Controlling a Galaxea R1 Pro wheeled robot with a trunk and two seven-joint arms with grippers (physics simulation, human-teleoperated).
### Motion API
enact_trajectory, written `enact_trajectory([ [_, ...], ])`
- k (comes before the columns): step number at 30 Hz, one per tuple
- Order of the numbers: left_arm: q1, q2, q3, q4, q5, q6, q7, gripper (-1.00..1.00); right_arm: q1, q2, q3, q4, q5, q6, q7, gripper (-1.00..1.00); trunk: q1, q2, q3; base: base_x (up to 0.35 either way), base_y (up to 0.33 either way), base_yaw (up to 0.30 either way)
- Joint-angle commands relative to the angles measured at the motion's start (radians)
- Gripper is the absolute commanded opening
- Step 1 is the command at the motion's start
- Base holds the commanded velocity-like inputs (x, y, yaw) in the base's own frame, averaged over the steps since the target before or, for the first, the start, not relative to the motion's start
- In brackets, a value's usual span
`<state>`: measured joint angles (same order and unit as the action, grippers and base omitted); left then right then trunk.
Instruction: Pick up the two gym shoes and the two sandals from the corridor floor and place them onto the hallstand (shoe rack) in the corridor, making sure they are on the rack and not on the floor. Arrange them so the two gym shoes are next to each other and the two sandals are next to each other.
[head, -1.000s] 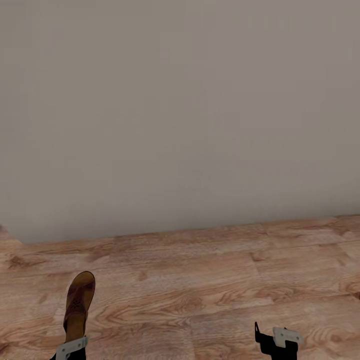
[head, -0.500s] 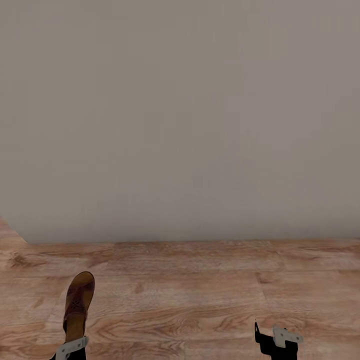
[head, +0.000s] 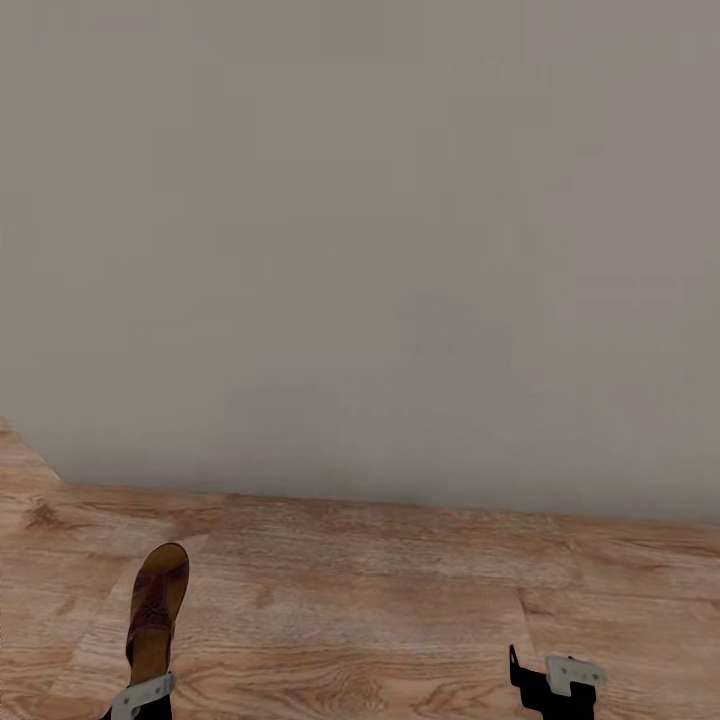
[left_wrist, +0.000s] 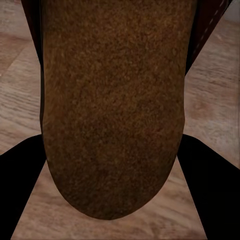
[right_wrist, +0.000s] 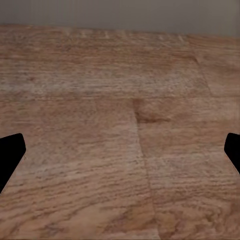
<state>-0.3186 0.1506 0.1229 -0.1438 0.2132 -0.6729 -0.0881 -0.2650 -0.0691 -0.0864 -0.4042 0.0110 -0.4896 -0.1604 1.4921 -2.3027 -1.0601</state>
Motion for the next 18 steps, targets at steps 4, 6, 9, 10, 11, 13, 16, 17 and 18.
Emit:
enact_trajectory([
  [4,-0.001,0.000,0.007,0.001,0.003,-0.002,-0.009,-1.00,0.000,0.000,-0.001,0.001,0.001,-0.003,-0.002,1.00,0.000,0.000,0.004,0.060,-0.058,0.184],
  [6,-0.001,0.000,0.007,0.001,0.003,-0.002,-0.009,-1.00,0.000,0.000,-0.001,0.001,0.001,-0.003,-0.002,1.00,0.000,0.000,0.007,0.022,-0.021,0.186],
  [9,-0.001,0.000,0.007,0.001,0.003,-0.002,-0.008,-1.00,0.000,0.000,-0.001,0.001,0.001,-0.003,-0.001,1.00,0.000,0.000,0.010,0.006,-0.005,0.187],
  [10,-0.001,0.000,0.007,0.001,0.003,-0.002,-0.008,-1.00,0.000,0.000,-0.001,0.001,0.001,-0.003,-0.001,1.00,0.000,0.000,0.011,0.002,-0.002,0.187],
  [11,-0.001,0.000,0.007,0.001,0.003,-0.002,-0.008,-1.00,0.000,0.000,-0.001,0.001,0.001,-0.003,-0.001,1.00,0.000,0.000,0.013,0.001,-0.001,0.188],
  [13,-0.001,0.000,0.007,0.001,0.003,-0.002,-0.008,-1.00,0.000,0.000,-0.001,0.001,0.001,-0.003,-0.001,1.00,0.000,0.000,0.015,0.001,-0.001,0.188],
  [16,-0.001,0.000,0.007,0.001,0.003,-0.002,-0.009,-1.00,0.000,0.000,-0.001,0.001,0.002,-0.003,-0.001,1.00,0.000,0.000,0.019,0.000,0.000,0.189],
  [17,-0.001,0.000,0.007,0.001,0.003,-0.002,-0.009,-1.00,0.000,0.000,-0.001,0.001,0.002,-0.003,-0.001,1.00,0.000,0.000,0.020,0.000,0.000,0.192],
  [18,-0.001,0.000,0.007,0.001,0.003,-0.002,-0.009,-1.00,0.000,0.000,-0.001,0.001,0.002,-0.003,-0.001,1.00,0.000,0.000,0.021,0.000,0.000,0.194],
])
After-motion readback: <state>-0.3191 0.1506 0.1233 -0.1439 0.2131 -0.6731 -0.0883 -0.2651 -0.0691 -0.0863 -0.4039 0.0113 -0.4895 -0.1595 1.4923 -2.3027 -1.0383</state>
